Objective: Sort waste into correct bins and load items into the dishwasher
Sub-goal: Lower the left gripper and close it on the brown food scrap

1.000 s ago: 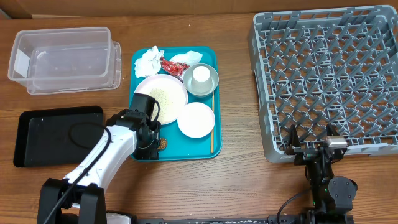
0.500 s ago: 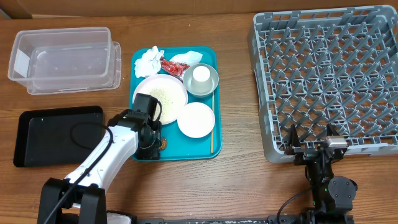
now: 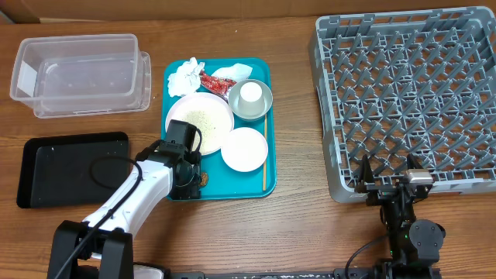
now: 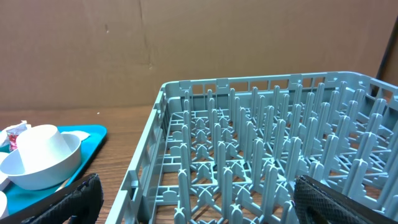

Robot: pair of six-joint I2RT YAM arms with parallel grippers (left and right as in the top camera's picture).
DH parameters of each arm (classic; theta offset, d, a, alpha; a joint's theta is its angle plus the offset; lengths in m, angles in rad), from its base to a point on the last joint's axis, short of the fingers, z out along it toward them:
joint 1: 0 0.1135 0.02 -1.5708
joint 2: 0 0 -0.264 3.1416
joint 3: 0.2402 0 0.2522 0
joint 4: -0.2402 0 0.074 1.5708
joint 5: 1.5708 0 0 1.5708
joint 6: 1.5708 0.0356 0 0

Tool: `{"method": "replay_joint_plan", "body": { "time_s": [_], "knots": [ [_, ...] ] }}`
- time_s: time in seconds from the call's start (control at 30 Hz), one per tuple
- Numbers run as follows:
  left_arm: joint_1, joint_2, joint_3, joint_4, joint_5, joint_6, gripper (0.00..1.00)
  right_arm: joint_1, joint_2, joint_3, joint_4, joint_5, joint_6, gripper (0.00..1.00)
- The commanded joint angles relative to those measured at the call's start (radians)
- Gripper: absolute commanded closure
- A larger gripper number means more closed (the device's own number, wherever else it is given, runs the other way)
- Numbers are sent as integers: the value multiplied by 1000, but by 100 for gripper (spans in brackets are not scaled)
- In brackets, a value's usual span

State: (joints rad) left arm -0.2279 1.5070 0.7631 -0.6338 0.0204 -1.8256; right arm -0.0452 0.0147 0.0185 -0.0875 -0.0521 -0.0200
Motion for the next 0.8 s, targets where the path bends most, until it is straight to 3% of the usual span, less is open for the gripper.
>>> {"method": "replay_joint_plan", "body": {
  "time_s": [0.0,0.2,0.5,0.77],
  "knots": [
    [-8,12,-9,0,-3,-14,30,-3,-11,-10,7,-1,-3,0],
    [-18,25,-9,3,-2,-15,31,-3,-11,-10,7,-1,-3,0],
    [-16,185,-9,23,50,-45,31,-3,-11,-10,7,-1,-3,0],
    [-14,193,-9,11,50,-37,34,-3,-11,-10,7,-1,-3,0]
  ]
}}
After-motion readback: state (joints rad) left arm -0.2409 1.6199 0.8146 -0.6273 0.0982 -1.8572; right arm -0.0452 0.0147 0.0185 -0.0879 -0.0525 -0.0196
